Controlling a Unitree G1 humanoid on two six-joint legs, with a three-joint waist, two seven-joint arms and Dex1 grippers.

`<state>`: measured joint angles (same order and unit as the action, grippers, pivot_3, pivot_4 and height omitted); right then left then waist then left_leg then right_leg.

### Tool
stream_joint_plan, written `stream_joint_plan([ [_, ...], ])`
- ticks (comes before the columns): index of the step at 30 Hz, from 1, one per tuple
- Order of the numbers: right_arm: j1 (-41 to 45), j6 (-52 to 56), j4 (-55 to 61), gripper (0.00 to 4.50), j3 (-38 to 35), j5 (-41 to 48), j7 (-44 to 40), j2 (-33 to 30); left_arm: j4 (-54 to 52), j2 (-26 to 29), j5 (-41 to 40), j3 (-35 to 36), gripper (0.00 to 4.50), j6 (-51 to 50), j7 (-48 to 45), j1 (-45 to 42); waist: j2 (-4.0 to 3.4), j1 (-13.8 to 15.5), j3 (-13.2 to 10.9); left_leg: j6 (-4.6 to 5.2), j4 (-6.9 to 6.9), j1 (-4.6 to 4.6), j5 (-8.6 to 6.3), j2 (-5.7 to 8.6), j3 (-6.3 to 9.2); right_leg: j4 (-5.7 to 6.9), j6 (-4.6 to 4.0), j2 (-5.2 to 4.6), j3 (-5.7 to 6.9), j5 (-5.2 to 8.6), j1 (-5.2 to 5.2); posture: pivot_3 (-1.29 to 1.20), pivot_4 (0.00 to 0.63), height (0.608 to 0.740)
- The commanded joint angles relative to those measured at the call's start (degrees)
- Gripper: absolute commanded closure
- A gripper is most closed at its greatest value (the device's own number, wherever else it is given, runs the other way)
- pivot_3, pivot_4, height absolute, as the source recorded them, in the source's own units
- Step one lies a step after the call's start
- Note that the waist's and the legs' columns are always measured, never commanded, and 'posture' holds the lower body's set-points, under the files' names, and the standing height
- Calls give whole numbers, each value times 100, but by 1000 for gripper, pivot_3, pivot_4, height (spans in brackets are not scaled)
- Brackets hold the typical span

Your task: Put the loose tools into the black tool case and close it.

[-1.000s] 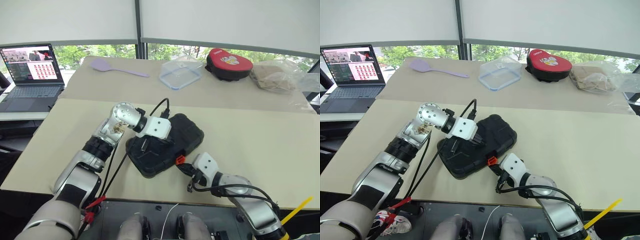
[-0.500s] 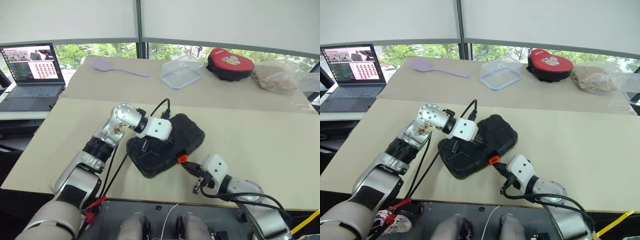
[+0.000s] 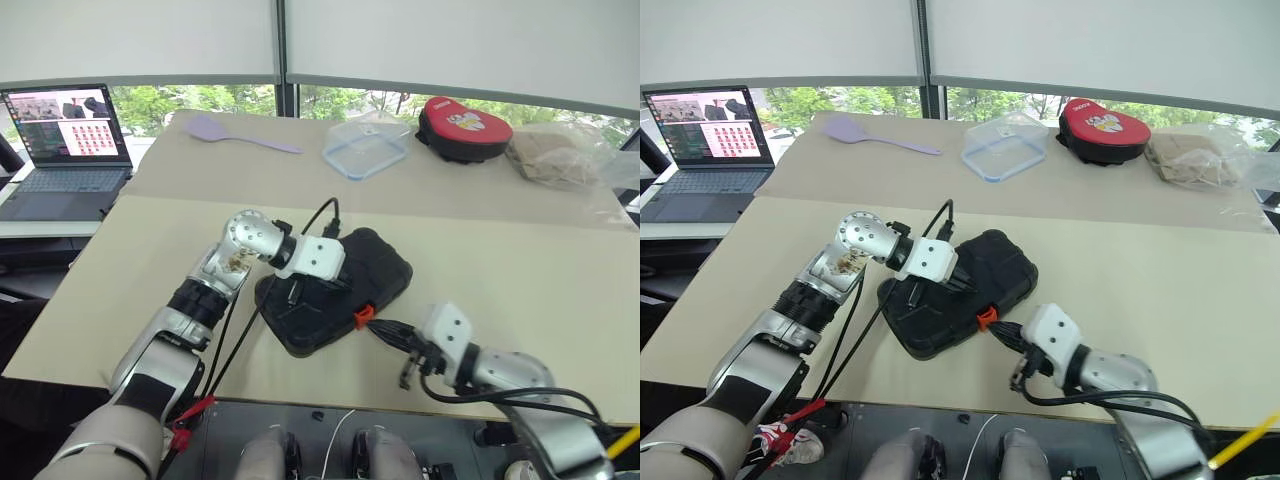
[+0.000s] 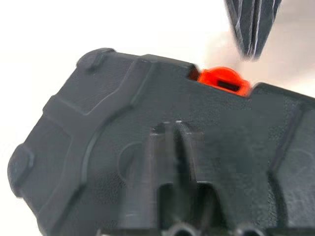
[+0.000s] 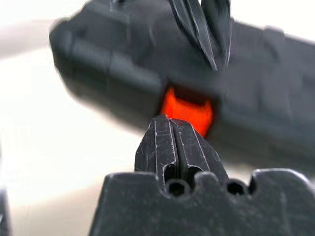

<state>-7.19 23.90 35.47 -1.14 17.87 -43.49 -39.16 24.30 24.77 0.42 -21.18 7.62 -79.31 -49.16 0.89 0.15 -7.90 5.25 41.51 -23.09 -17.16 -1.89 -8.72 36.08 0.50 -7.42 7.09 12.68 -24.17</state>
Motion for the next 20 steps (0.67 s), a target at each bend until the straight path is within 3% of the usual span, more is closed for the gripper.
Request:
stream_joint_plan([
  [1, 74, 294, -7, 3015, -1038, 944, -725, -560, -581, 607, -274, 273, 2498, -1096, -192, 576, -4, -53, -2, -4, -3, 0, 3, 0, -2, 1, 0, 2, 0, 0, -2, 0, 150, 731],
  [3, 147, 464, -179, 2360, -1410, 1337, -1058, -854, -1127, 910, -619, 536, 1838, -1712, -226, 808, 1, -66, -6, -17, -26, 14, 11, -1, -1, 0, -2, 4, 0, 1, 2, 0, 150, 731],
  [8, 754, 1044, -1226, 620, -2301, 2305, -2108, -1796, -2667, 2355, -1857, 1842, 98, -3414, -386, 1975, -20, -103, -46, -42, -72, 22, 26, -3, -5, -1, -14, 12, -6, 5, -15, 0, 150, 731],
  [10, 962, 1233, -1734, 32, -2471, 2496, -2638, -2247, -3161, 3166, -2428, 2710, 0, -4159, -674, 2808, -24, -80, -67, -52, -74, 21, 32, -4, 8, 0, -21, 12, -2, 10, -12, 0, 150, 731],
  [14, 1108, 1244, -2416, 32, -2532, 2590, -3564, -2815, -3724, 3791, -3021, 4048, 0, -4820, -675, 4024, -41, -20, -124, -54, -76, 12, 33, -3, 10, -3, -20, 1, -1, 16, -18, 0, 150, 731],
  [20, 1691, 1229, -2990, 32, -2164, 2444, -3806, -2874, -4251, 3612, -3303, 5021, 0, -5090, -150, 5023, -56, 111, -137, -47, -74, 3, 25, 8, 21, -25, -5, -22, 6, 25, -12, 0, 150, 731],
])
